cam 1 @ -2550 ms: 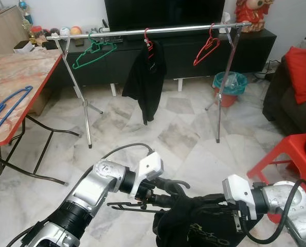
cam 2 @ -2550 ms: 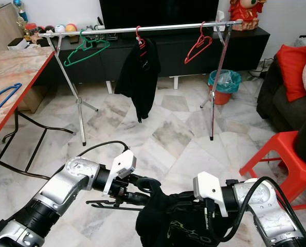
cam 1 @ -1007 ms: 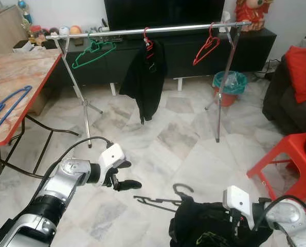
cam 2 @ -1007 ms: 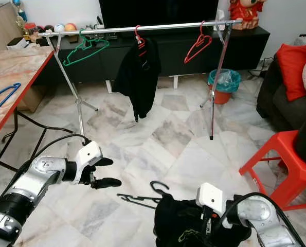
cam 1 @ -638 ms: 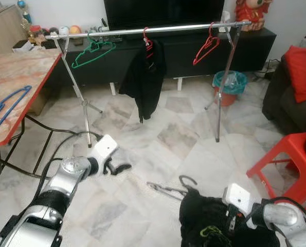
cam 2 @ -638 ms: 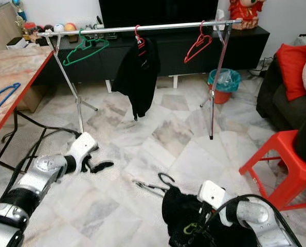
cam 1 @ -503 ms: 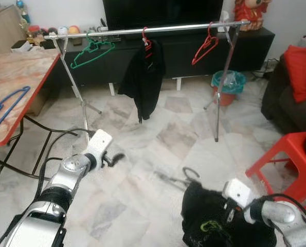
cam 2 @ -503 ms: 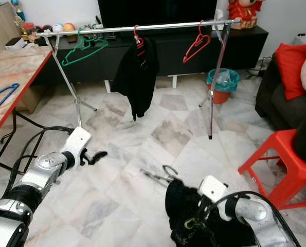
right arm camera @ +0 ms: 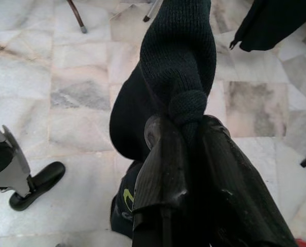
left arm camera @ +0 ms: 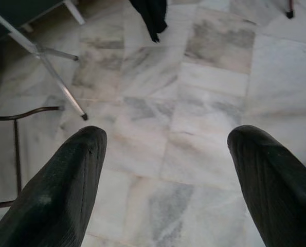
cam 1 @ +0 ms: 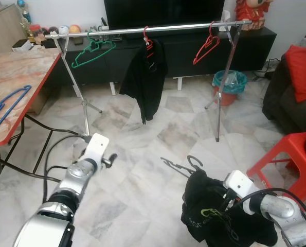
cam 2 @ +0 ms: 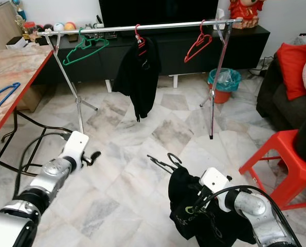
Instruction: Hang hanger
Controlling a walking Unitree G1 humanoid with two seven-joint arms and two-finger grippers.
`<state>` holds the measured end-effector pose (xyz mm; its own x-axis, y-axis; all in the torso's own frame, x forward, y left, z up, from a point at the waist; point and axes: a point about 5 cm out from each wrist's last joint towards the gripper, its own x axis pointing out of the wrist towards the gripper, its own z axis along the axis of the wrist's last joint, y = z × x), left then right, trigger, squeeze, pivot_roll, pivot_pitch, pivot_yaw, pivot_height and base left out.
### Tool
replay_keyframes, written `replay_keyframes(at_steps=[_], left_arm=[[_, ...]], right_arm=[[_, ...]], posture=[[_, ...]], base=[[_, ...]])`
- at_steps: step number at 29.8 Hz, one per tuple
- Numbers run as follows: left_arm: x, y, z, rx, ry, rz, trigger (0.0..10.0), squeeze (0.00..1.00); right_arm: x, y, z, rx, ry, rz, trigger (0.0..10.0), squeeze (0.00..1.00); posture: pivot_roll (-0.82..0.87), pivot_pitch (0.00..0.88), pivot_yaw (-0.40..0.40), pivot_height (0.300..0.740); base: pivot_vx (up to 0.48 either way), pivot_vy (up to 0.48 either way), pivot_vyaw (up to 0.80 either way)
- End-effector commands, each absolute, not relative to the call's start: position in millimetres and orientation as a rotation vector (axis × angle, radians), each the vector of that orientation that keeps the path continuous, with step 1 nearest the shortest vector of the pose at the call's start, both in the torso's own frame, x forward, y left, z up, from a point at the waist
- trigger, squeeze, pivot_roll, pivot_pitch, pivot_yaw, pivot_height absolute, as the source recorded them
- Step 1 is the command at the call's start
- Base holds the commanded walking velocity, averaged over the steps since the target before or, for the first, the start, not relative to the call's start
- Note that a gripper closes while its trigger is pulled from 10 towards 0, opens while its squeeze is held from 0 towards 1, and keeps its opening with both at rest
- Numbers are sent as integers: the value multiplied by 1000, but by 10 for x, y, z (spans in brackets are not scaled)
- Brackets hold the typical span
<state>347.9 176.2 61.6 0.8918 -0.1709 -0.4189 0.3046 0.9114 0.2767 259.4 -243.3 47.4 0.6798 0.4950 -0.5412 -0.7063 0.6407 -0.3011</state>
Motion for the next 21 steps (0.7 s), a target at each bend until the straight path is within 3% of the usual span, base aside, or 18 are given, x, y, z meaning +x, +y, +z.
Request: replay_keyframes(at_steps=[1,12,21], left_arm=[[3417,1753,511,358,454,-282,10000,0],[3221,1590,264,390,580,-516,10000,0],[3048,1501,98,345,697,-677,10000,0]], right_arm=[[2674,-2439,575,-532,383,690,10000,0],[2690,-2377,906,-453,302,956,10000,0],[2770,-2371,1134,-396,208,986,10000,0]], posture=[[-46,2,90,740],[-41,0,89,740],[-39,1,89,740]], base=[[0,0,0],[0,0,0],[0,0,0]])
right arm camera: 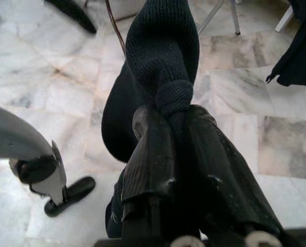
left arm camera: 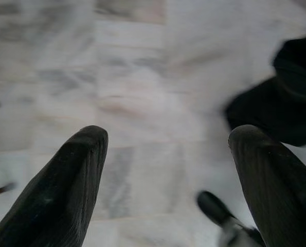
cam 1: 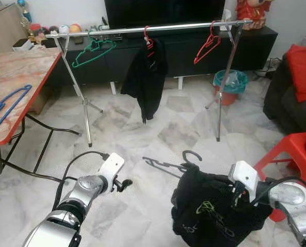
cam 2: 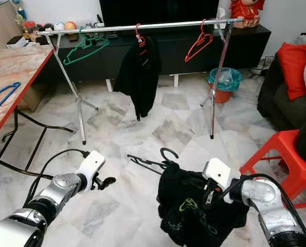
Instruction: Hang hanger
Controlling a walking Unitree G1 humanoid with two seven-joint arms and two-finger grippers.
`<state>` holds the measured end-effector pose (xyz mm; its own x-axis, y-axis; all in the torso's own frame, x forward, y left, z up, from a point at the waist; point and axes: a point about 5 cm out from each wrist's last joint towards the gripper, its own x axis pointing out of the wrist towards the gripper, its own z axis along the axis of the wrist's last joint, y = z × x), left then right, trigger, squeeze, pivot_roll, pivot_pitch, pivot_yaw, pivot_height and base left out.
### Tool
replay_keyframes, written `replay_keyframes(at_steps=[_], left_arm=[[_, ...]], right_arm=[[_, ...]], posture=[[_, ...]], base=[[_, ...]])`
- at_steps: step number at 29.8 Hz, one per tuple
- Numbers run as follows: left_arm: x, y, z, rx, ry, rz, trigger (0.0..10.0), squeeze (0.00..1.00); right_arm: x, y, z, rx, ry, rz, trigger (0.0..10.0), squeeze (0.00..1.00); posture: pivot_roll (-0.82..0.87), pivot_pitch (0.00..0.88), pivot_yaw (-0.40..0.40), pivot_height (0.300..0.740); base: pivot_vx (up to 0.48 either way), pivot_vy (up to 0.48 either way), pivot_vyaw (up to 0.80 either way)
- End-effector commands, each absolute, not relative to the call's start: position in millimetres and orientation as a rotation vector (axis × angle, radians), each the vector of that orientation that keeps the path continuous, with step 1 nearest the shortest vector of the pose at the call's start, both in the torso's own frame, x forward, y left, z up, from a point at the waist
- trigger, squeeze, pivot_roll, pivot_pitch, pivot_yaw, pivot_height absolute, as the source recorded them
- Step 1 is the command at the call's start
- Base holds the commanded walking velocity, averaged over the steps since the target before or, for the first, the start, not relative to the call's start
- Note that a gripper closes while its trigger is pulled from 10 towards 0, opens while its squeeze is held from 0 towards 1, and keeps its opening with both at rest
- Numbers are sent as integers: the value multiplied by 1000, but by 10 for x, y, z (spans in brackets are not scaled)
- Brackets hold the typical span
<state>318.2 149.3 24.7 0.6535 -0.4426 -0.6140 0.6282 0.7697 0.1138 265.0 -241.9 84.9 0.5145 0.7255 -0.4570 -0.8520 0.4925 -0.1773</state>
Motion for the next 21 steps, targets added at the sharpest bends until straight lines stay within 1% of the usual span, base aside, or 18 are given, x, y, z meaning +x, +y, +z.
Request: replay_keyframes(at_steps=[1,3,6,9,10,13,16,17,19,20,21], left_arm=[[3031,1499,81,345,710,-686,10000,0],[3000,1511,40,326,744,-668,10000,0],[2979,1543,-8,265,791,-584,10000,0],[2970,1554,-28,217,810,-532,10000,0],[2963,1546,-42,170,817,-498,10000,0],[2964,1518,-45,121,811,-478,10000,0],[3011,1444,15,15,756,-495,10000,0],[3049,1394,79,-54,695,-532,10000,0],[3058,1377,100,-71,673,-552,10000,0],[3057,1326,142,-98,627,-631,10000,0],[3057,1326,142,-98,627,-631,10000,0]], right_arm=[[2775,-2359,1162,-381,193,991,10000,0],[2782,-2307,1237,-347,150,1013,10000,0],[2763,-2241,1319,-313,101,1056,10000,0],[2749,-2226,1338,-295,86,1075,10000,0],[2733,-2211,1345,-274,79,1093,10000,0],[2694,-2170,1344,-240,84,1130,10000,0],[2643,-2141,1281,-228,112,1156,10000,0],[2634,-2147,1231,-227,138,1147,10000,0],[2629,-2151,1215,-227,146,1147,10000,0],[2629,-2152,1197,-230,153,1147,10000,0],[2629,-2152,1197,-230,153,1147,10000,0]], posture=[[-39,1,89,740],[-39,0,90,740],[-39,0,87,740],[-38,0,86,740],[-39,0,85,740],[-44,0,82,740],[-43,0,79,740],[-42,0,79,740],[-43,0,78,740],[-43,0,77,740],[-43,0,77,740]], base=[[0,0,0],[0,0,0],[0,0,0],[0,0,0],[0,0,0],[0,0,0],[0,0,0],[0,0,0],[0,0,0],[0,0,0],[0,0,0]])
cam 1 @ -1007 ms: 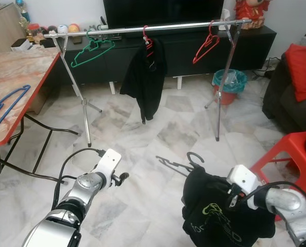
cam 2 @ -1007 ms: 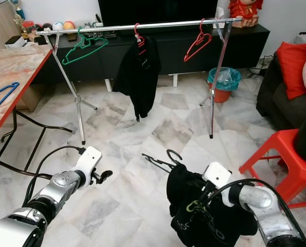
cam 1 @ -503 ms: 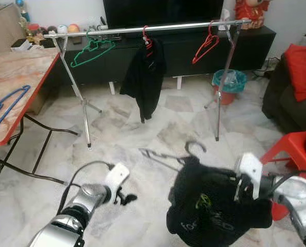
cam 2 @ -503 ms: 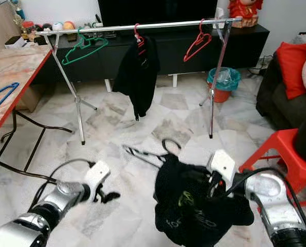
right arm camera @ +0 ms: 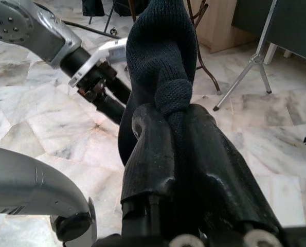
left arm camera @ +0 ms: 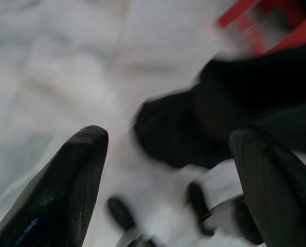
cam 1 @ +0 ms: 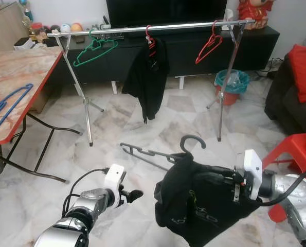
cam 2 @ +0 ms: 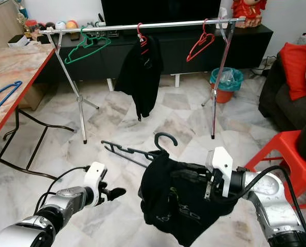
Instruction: Hang hanger
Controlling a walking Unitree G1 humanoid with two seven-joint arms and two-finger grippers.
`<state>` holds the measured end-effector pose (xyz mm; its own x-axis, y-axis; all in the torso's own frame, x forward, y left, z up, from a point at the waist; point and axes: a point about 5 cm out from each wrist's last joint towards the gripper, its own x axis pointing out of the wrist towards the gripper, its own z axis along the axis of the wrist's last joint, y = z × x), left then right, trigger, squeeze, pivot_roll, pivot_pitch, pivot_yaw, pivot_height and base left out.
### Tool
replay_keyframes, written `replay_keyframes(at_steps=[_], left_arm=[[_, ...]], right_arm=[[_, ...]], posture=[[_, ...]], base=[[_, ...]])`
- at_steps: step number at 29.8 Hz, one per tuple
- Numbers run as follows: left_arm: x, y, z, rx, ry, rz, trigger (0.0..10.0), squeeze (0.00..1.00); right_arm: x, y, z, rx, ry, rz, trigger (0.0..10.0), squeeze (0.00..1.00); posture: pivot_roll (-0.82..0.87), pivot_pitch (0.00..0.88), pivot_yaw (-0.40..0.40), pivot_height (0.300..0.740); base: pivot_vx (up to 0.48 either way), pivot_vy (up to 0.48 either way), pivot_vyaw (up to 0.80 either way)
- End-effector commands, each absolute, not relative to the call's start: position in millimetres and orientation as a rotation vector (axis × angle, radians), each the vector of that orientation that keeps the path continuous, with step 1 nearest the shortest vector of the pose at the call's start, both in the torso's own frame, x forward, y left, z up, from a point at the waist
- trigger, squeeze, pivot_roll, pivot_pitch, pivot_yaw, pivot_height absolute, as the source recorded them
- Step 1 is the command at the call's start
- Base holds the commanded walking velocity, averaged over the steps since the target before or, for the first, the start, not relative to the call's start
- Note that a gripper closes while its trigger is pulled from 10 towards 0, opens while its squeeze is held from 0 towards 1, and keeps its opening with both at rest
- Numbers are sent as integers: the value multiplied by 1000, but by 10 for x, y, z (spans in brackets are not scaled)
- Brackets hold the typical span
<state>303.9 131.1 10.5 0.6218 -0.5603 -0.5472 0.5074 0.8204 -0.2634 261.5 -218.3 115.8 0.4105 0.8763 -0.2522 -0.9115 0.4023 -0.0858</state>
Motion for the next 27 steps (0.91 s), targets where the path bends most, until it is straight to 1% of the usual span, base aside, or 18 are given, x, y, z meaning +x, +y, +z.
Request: replay_keyframes(at_steps=[1,3,5,8,9,11,13,17,27], left_arm=[[3053,1311,152,-97,614,-658,10000,0],[3039,1264,181,-12,572,-748,10000,0],[3047,1226,224,26,528,-799,10000,0],[3044,1204,247,52,505,-844,10000,0],[3035,1207,240,82,507,-857,10000,0],[3013,1231,210,195,514,-871,10000,0],[3002,1249,195,253,508,-871,10000,0],[2992,1264,184,288,508,-873,10000,0],[3098,1167,293,243,409,-789,10000,0]], right_arm=[[2630,-2152,1194,-229,154,1147,10000,0],[2661,-2141,1212,-238,155,1142,10000,0],[2705,-2128,1250,-241,144,1134,10000,0],[2782,-2129,1279,-254,136,1093,10000,0],[2803,-2131,1283,-260,137,1082,10000,0],[2850,-2139,1282,-282,146,1057,10000,0],[2876,-2144,1271,-293,154,1041,10000,0],[2901,-2115,1255,-292,156,1035,10000,0],[2886,-1994,1231,-263,151,1072,10000,0]], posture=[[-45,0,76,740],[-45,0,75,740],[-42,0,76,740],[-42,0,74,740],[-42,0,74,740],[-41,0,74,740],[-38,0,73,740],[-37,0,75,740],[-40,0,77,740]], base=[[0,0,0],[0,0,0],[0,0,0],[0,0,0],[0,0,0],[0,0,0],[0,0,0],[0,0,0],[0,0,0]])
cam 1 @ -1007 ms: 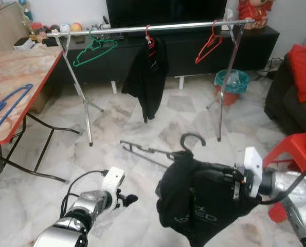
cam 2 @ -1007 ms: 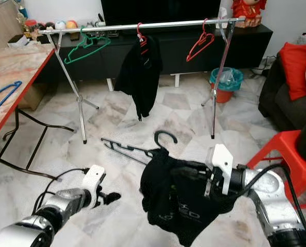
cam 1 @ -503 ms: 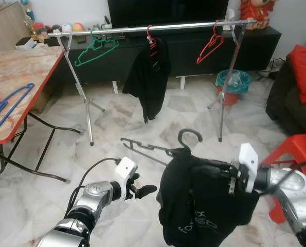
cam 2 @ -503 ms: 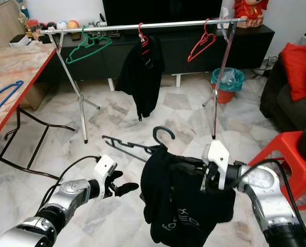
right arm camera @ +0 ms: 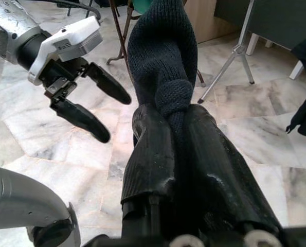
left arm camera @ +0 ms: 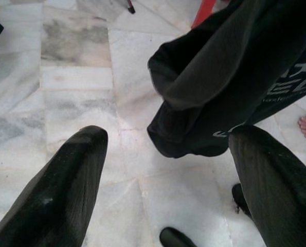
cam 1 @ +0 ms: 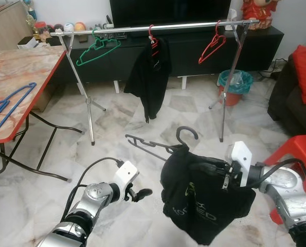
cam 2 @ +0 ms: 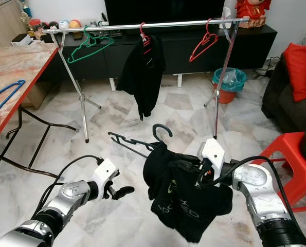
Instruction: Hang hanger
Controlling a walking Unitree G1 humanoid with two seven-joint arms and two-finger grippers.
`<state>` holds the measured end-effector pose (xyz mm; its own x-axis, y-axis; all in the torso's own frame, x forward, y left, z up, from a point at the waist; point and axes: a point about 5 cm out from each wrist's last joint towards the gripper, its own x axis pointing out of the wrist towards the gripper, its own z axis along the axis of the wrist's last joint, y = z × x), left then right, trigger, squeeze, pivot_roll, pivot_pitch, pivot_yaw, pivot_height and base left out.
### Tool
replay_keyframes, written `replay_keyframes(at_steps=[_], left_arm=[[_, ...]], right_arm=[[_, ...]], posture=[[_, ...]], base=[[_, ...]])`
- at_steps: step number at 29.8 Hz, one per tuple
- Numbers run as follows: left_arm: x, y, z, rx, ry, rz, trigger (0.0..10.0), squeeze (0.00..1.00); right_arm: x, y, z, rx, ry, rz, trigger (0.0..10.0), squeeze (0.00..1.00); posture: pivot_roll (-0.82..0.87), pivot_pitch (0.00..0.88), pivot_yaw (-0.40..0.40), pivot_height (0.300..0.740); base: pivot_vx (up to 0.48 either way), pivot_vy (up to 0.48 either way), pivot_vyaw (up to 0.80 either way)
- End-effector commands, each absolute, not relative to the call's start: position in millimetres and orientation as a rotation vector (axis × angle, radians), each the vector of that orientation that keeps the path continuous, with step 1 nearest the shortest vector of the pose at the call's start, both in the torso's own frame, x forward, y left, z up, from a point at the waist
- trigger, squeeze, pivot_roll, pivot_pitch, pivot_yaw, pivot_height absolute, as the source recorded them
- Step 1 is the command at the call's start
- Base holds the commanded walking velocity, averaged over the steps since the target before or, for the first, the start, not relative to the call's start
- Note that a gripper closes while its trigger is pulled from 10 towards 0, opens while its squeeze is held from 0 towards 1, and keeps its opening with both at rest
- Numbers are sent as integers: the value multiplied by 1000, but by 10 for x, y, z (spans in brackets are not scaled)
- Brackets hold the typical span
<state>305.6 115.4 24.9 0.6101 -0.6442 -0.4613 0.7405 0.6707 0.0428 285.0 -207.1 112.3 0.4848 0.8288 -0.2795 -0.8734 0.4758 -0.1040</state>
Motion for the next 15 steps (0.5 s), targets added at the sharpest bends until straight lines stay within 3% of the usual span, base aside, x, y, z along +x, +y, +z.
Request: replay_keyframes(at_steps=[1,6,15], left_arm=[[3106,1159,300,241,404,-783,10000,0],[3197,1138,385,180,344,-675,10000,0],[3173,1137,375,157,352,-712,10000,0]], right_arm=[[2884,-1984,1234,-263,148,1076,10000,0],[2903,-1950,1242,-253,142,1079,10000,0],[3022,-1974,1247,-272,147,1010,10000,0]], posture=[[-40,0,77,740],[-41,0,74,740],[-32,0,62,740]], base=[[0,0,0],[0,0,0],[0,0,0]])
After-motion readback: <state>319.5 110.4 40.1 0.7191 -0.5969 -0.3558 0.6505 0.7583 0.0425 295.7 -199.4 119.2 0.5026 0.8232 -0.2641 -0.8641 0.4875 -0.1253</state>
